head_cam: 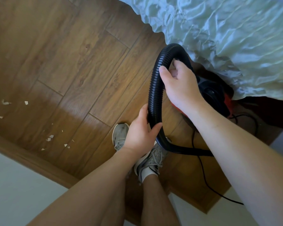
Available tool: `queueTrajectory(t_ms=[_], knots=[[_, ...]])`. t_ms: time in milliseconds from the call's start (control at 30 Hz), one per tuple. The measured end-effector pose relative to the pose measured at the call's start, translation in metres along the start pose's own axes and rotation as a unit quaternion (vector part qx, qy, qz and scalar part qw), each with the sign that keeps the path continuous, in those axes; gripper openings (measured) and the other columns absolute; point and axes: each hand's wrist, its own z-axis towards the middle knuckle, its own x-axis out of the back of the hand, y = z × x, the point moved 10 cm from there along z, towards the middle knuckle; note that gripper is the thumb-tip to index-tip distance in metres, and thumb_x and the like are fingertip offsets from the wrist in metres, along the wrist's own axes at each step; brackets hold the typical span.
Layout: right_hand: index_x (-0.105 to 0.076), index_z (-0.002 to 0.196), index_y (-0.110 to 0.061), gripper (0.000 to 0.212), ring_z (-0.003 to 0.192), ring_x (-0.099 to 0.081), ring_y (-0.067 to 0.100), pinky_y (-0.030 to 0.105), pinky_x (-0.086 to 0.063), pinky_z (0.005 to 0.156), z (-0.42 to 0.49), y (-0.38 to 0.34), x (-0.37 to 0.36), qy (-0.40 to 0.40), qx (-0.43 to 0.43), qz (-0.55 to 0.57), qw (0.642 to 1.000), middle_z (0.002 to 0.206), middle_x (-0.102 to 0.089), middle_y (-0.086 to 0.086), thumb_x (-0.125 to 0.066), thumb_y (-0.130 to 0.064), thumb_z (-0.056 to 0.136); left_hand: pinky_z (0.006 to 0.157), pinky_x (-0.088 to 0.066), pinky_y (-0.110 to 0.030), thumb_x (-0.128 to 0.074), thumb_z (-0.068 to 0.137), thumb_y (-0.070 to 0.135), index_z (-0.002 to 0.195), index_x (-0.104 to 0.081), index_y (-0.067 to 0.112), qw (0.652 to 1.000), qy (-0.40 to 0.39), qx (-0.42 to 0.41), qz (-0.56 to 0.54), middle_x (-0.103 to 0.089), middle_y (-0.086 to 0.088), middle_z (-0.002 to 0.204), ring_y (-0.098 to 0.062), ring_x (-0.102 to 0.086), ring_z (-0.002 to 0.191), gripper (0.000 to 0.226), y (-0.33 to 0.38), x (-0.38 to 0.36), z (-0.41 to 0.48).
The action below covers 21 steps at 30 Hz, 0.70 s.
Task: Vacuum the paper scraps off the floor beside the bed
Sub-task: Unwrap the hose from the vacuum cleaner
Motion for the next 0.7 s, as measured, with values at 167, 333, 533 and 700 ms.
queueTrajectory(t_ms=[167,333,533,700], knots=[[-0.062,0.103,-0.023,0.027,0.085,-0.068,0.004,0.036,-0.058,0.084,-0.021,-0.011,-0.014,-0.038,0.006,-0.005,0.999,0.09,-0.072,-0.006,-0.061,-0.047,0.09,0.096,-0.052,-0.025,-0.069,0.095,0.021,0.151,-0.036,0.031,0.998,0.028,-0.051,0.0,-0.062,0.016,0.128,0.001,-0.057,0.117,0.065,0.026,0.029,0.01],[-0.062,0.097,-0.024,0.026,0.086,-0.068,0.005,0.04,-0.058,0.084,-0.019,-0.021,-0.014,-0.03,0.012,-0.019,0.999,0.09,-0.07,-0.009,-0.065,-0.047,0.085,0.095,-0.044,-0.014,-0.071,0.094,0.022,0.151,-0.039,0.029,0.997,0.038,-0.06,-0.001,-0.061,0.02,0.125,0.009,-0.055,0.114,0.065,0.038,0.047,0.014],[-0.067,0.096,-0.018,0.027,0.083,-0.069,0.006,0.038,-0.058,0.084,0.0,-0.043,-0.007,-0.001,0.02,0.031,0.999,0.088,-0.073,-0.005,-0.067,-0.043,0.086,0.105,-0.046,-0.022,-0.074,0.091,0.026,0.15,-0.041,0.025,0.996,0.058,-0.048,-0.036,-0.061,0.018,0.127,0.001,-0.057,0.121,0.067,0.037,0.057,0.011],[-0.069,0.093,-0.013,0.027,0.077,-0.07,0.01,0.038,-0.059,0.081,0.014,-0.054,0.001,0.016,0.019,0.065,0.998,0.082,-0.074,-0.001,-0.068,-0.039,0.088,0.106,-0.052,-0.036,-0.077,0.088,0.019,0.148,-0.039,0.029,0.998,0.047,-0.02,-0.046,-0.063,0.015,0.125,-0.004,-0.058,0.123,0.072,0.017,0.055,0.005]])
